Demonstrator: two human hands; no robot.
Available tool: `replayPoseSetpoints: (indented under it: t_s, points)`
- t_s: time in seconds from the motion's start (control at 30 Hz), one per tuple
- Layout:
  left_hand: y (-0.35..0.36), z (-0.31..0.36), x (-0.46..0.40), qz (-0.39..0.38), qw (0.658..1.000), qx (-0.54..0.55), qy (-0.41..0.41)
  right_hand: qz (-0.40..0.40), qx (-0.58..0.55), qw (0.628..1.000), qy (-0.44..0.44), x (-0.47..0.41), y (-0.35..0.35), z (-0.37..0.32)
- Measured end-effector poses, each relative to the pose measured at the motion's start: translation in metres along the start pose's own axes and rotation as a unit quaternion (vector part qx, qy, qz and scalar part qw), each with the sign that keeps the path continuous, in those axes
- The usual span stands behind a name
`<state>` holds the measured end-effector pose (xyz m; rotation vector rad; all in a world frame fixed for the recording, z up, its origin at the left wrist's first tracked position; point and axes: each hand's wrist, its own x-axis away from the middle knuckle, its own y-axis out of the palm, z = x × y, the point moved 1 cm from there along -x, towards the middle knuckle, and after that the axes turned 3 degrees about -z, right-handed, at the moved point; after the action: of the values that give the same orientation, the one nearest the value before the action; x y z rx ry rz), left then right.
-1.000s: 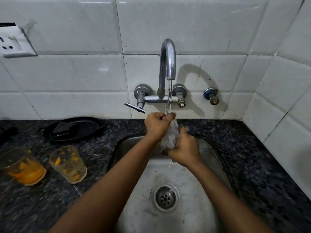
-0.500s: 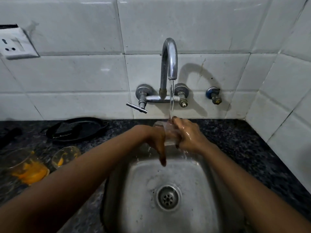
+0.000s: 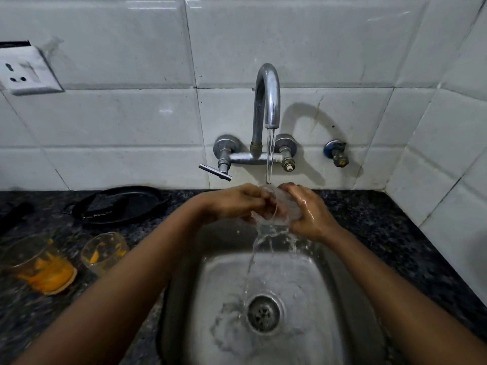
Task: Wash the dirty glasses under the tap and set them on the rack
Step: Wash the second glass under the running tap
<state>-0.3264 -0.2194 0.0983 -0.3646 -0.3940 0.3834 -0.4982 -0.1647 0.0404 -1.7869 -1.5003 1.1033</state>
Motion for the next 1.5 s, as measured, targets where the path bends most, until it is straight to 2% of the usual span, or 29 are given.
replayPoseSetpoints:
  t_s: [0.03, 0.07, 0.13, 0.17, 0.27, 0.3, 0.33, 0.37, 0.4, 0.43, 0.5, 0.53, 0.6, 0.67, 0.73, 0.8, 0.9, 0.93, 0.97, 1.03, 1.07, 1.1, 1.13, 1.2, 1.27, 1.33, 1.4, 1.43, 1.5]
  points:
    - [0.003, 0.000, -0.003, 0.039, 0.999, -0.003, -0.008, 0.004, -0.010, 1.000, -0.001, -0.001, 0.000, -0.001]
    - [0.007, 0.001, -0.008, 0.091, 0.993, -0.079, -0.010, 0.003, -0.007, 1.000, -0.003, -0.003, 0.000, -0.003]
    - [0.014, 0.002, -0.025, 0.187, 0.945, -0.270, -0.003, 0.004, 0.014, 1.000, 0.001, -0.005, 0.002, -0.007]
    - [0.018, 0.004, -0.030, 0.229, 0.917, -0.327, 0.003, 0.013, 0.011, 1.000, 0.004, -0.006, 0.002, -0.008]
    - [0.020, 0.009, -0.032, 0.347, 0.845, -0.407, 0.008, 0.037, 0.007, 0.999, 0.001, -0.007, 0.001, -0.004]
    - [0.018, 0.007, -0.033, 0.346, 0.848, -0.400, 0.021, 0.033, 0.012, 0.999, 0.002, -0.007, 0.001, -0.003]
    - [0.017, 0.004, -0.035, 0.306, 0.887, -0.343, 0.046, 0.029, 0.010, 1.000, 0.002, -0.007, 0.002, -0.002]
    - [0.017, 0.003, -0.036, 0.230, 0.940, -0.240, 0.079, 0.027, 0.004, 1.000, -0.003, -0.007, 0.003, -0.001]
    - [0.017, 0.000, -0.036, 0.149, 0.975, -0.128, 0.107, 0.027, 0.001, 1.000, -0.012, -0.006, 0.004, 0.000]
    - [0.016, -0.001, -0.034, 0.097, 0.986, -0.050, 0.124, 0.025, 0.005, 0.999, -0.021, -0.006, 0.004, 0.001]
    - [0.013, 0.000, -0.035, 0.027, 0.994, -0.008, 0.105, 0.023, 0.023, 0.999, -0.031, -0.005, 0.002, 0.001]
    - [0.014, 0.001, -0.037, 0.002, 0.996, -0.034, 0.081, 0.020, 0.042, 0.998, -0.039, -0.006, 0.001, 0.001]
    - [0.016, 0.003, -0.041, -0.047, 0.983, -0.173, 0.044, 0.002, 0.098, 0.992, -0.079, -0.006, 0.001, -0.004]
    - [0.015, 0.005, -0.049, -0.037, 0.957, -0.285, 0.036, -0.002, 0.130, 0.986, -0.108, -0.008, 0.002, -0.008]
    - [0.021, 0.006, -0.055, -0.014, 0.916, -0.391, 0.085, 0.005, 0.147, 0.984, -0.098, -0.010, 0.003, -0.005]
    - [0.027, 0.005, -0.059, 0.021, 0.894, -0.435, 0.109, 0.004, 0.144, 0.986, -0.082, -0.011, 0.003, 0.000]
    - [0.024, -0.004, -0.053, 0.058, 0.896, -0.421, 0.130, -0.019, 0.106, 0.993, -0.054, -0.006, 0.005, 0.007]
    - [0.018, -0.011, -0.055, 0.041, 0.907, -0.401, 0.122, -0.025, 0.086, 0.995, -0.047, -0.003, 0.006, 0.009]
    - [0.014, -0.019, -0.057, 0.008, 0.896, -0.415, 0.157, -0.030, 0.067, 0.996, -0.042, -0.001, 0.007, 0.010]
    - [0.006, -0.029, -0.053, 0.006, 0.900, -0.411, 0.143, -0.041, 0.029, 0.999, -0.021, 0.003, 0.008, 0.012]
    - [0.006, -0.031, -0.051, 0.036, 0.912, -0.384, 0.143, -0.047, 0.016, 0.999, -0.005, 0.004, 0.008, 0.013]
    - [0.007, -0.032, -0.049, 0.072, 0.941, -0.300, 0.138, -0.051, 0.015, 0.998, 0.019, 0.005, 0.009, 0.013]
    - [0.006, -0.039, -0.049, 0.110, 0.957, -0.215, 0.162, -0.052, 0.028, 0.997, 0.046, 0.007, 0.009, 0.012]
    - [0.013, -0.043, -0.044, 0.146, 0.977, -0.036, 0.155, -0.046, 0.074, 0.991, 0.105, 0.010, 0.012, 0.007]
    - [0.027, -0.045, -0.046, 0.234, 0.954, 0.104, 0.155, -0.031, 0.103, 0.982, 0.152, 0.013, 0.018, -0.007]
    - [0.043, -0.043, -0.055, 0.359, 0.914, 0.140, 0.126, -0.016, 0.151, 0.973, 0.176, 0.016, 0.028, -0.025]
    - [0.049, -0.037, -0.060, 0.477, 0.865, 0.134, 0.081, -0.024, 0.190, 0.969, 0.155, 0.018, 0.038, -0.040]
    - [0.046, -0.036, -0.060, 0.510, 0.850, 0.111, 0.068, -0.034, 0.167, 0.975, 0.141, 0.018, 0.041, -0.041]
    - [0.038, -0.041, -0.061, 0.515, 0.851, 0.086, 0.058, -0.055, 0.025, 0.990, 0.129, 0.014, 0.040, -0.037]
